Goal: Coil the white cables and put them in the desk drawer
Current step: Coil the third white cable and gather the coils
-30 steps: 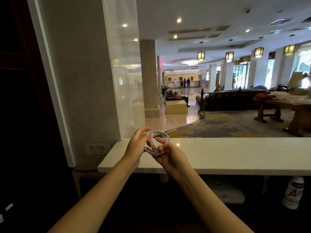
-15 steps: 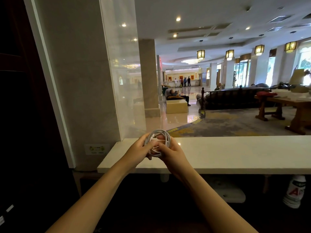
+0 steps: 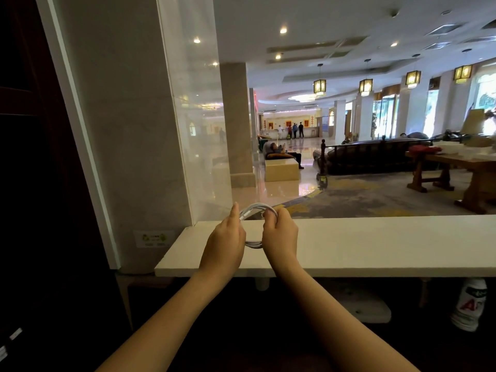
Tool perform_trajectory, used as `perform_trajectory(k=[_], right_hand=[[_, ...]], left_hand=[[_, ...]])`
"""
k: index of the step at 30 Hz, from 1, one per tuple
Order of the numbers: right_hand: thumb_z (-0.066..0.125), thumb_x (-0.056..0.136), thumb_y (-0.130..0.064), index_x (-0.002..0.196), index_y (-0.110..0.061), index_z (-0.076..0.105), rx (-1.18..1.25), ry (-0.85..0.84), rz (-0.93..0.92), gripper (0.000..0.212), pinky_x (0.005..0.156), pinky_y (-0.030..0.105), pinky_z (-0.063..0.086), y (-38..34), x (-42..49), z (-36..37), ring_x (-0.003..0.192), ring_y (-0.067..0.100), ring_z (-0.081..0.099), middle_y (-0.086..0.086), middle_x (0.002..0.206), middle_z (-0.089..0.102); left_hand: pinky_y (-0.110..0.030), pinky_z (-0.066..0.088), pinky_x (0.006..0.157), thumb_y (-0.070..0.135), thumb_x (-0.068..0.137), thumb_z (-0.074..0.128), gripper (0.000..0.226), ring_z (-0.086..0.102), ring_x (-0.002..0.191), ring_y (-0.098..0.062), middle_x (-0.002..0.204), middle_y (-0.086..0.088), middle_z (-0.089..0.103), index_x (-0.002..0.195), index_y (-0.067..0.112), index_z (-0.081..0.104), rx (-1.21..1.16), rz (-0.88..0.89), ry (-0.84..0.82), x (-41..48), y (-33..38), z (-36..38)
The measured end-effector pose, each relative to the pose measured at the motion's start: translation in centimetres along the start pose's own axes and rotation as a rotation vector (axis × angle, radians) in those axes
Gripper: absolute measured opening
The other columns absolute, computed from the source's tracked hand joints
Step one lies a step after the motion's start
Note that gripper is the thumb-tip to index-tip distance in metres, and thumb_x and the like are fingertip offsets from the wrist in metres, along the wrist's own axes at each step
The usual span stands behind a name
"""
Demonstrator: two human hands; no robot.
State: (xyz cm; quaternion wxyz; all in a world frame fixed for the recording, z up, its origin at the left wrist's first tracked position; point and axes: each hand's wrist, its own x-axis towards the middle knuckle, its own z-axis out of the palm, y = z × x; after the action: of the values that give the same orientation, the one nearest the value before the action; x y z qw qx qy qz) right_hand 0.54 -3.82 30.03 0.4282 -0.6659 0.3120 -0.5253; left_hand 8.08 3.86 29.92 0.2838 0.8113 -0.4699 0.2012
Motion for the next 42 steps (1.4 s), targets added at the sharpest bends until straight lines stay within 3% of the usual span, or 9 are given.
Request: perform_trajectory(k=[5,8,12,16,18,20,27,36,42], right_hand=[[0.044,0.094,-0.022,0.084,-0.008,0.059,-0.079,-0.202,-0.066,0.022,0.051,0.025,0.041,0.1,0.2,-0.5,0.055,0.012,0.054,0.002,0.062,0.058],[0.043,0.092,-0.017,0.079,-0.011,0.058,-0.121,-0.296,-0.124,0.021,0.044,0.017,0.038,0.0,0.8,-1.1,0.044,0.004,0.050,-0.002,0.053,0.054],[0.042,0.092,-0.015,0.070,-0.017,0.054,0.041,-0.234,-0.077,0.025,0.039,0.009,0.033,0.4,0.2,-0.5,0.038,0.000,0.046,-0.001,0.051,0.051],[0.042,0.093,-0.010,0.077,-0.014,0.058,0.119,-0.235,-0.151,0.022,0.046,0.011,0.036,0.6,0.0,-1.3,0.046,0.001,0.044,-0.003,0.055,0.051],[0.043,0.094,-0.012,0.080,-0.014,0.057,0.051,-0.291,-0.232,0.020,0.054,0.013,0.039,0.3,0.4,-2.0,0.058,0.002,0.049,-0.003,0.065,0.054],[0.044,0.094,-0.013,0.081,-0.014,0.055,-0.013,-0.346,-0.294,0.017,0.064,0.024,0.043,-0.1,0.6,-2.2,0.069,0.011,0.051,0.000,0.075,0.055],[0.053,0.089,-0.013,0.096,-0.010,0.061,0.145,-0.475,-0.046,0.011,0.058,0.023,0.049,-1.2,1.1,-2.8,0.059,0.011,0.055,0.002,0.075,0.061],[0.049,0.091,0.000,0.100,-0.005,0.057,0.391,-1.025,0.009,0.013,0.062,0.027,0.046,-3.1,1.9,-5.7,0.063,0.014,0.049,0.007,0.079,0.054],[0.053,0.091,-0.006,0.111,-0.014,0.059,0.280,-0.920,-0.118,0.022,0.059,0.023,0.049,-3.0,1.4,-6.3,0.063,0.014,0.053,0.009,0.091,0.062]], left_hand=[[-0.026,0.052,0.082,0.018,0.096,0.045,0.055,0.063,0.090,-0.017,0.112,-0.008,0.066,0.146,0.012,0.024,0.108,0.161,0.143,-1.1,-1.2,0.8],[-0.033,0.055,0.072,0.018,0.094,0.048,0.050,0.064,0.078,-0.021,0.094,-0.008,0.068,0.142,0.018,0.033,-0.125,0.240,0.237,-1.5,-1.3,0.5],[-0.018,0.051,0.062,0.024,0.099,0.034,0.027,0.064,0.069,-0.010,0.083,0.003,0.069,0.106,0.038,0.056,-0.939,-0.257,0.148,-0.8,0.2,-0.4],[-0.029,0.051,0.061,0.017,0.094,0.043,0.027,0.056,0.055,-0.015,0.059,-0.003,0.060,0.087,0.008,0.068,-1.557,-0.714,-0.296,0.4,0.1,-2.5],[-0.030,0.048,0.065,0.017,0.090,0.042,0.032,0.054,0.054,-0.015,0.056,-0.003,0.054,0.091,0.003,0.071,-1.556,-0.680,-0.570,0.7,-0.8,-3.3],[-0.029,0.046,0.065,0.018,0.088,0.038,0.040,0.053,0.051,-0.015,0.052,-0.003,0.050,0.084,0.002,0.075,-1.513,-0.616,-0.653,1.2,-1.3,-3.6],[-0.028,0.042,0.060,0.017,0.089,0.029,0.043,0.044,0.048,-0.016,0.045,-0.003,0.041,0.068,0.001,0.063,-1.380,-0.508,-0.681,1.3,-1.3,-4.0],[-0.030,0.035,0.062,0.024,0.075,0.039,0.036,0.040,0.048,-0.018,0.044,-0.006,0.039,0.053,0.004,0.059,-1.435,-0.434,-0.812,0.4,-0.7,-4.9],[-0.030,0.047,0.063,0.028,0.094,0.037,0.042,0.052,0.057,-0.017,0.057,-0.005,0.052,0.080,0.005,0.070,-1.411,-0.369,-0.765,0.3,-1.1,-5.1]])
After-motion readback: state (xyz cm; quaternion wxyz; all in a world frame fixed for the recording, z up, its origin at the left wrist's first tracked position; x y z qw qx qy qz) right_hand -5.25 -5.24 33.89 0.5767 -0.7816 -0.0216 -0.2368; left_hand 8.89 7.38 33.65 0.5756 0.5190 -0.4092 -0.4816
